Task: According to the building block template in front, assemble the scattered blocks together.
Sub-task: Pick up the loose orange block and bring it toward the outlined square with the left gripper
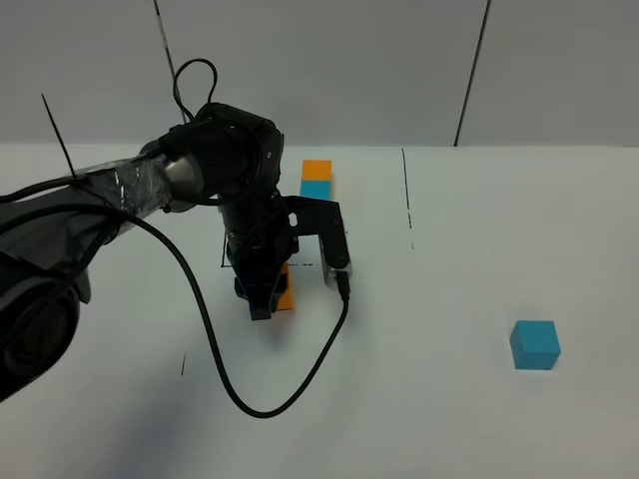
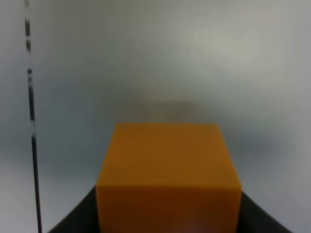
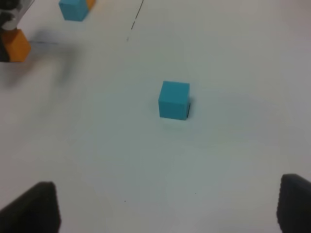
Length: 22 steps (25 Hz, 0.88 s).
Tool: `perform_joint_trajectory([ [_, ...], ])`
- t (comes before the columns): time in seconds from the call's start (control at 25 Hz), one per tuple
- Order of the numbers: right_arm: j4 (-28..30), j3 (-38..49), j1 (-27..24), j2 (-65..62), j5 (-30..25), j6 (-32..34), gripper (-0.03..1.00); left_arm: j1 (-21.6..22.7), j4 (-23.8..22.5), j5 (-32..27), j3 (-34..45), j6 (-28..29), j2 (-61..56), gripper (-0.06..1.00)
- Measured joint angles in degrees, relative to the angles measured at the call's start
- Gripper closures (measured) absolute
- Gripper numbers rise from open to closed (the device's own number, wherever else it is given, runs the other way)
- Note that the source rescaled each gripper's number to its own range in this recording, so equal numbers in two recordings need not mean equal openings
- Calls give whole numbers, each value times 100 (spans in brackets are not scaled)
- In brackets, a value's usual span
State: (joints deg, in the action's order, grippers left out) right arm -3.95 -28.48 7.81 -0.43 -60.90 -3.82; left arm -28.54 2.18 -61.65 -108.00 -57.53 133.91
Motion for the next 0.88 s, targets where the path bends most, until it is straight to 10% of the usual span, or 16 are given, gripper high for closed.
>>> perform_joint_trajectory([
  [0.88,-5,0,0,0,0,0,19,-192,28,-4,-217,-9,239,94],
])
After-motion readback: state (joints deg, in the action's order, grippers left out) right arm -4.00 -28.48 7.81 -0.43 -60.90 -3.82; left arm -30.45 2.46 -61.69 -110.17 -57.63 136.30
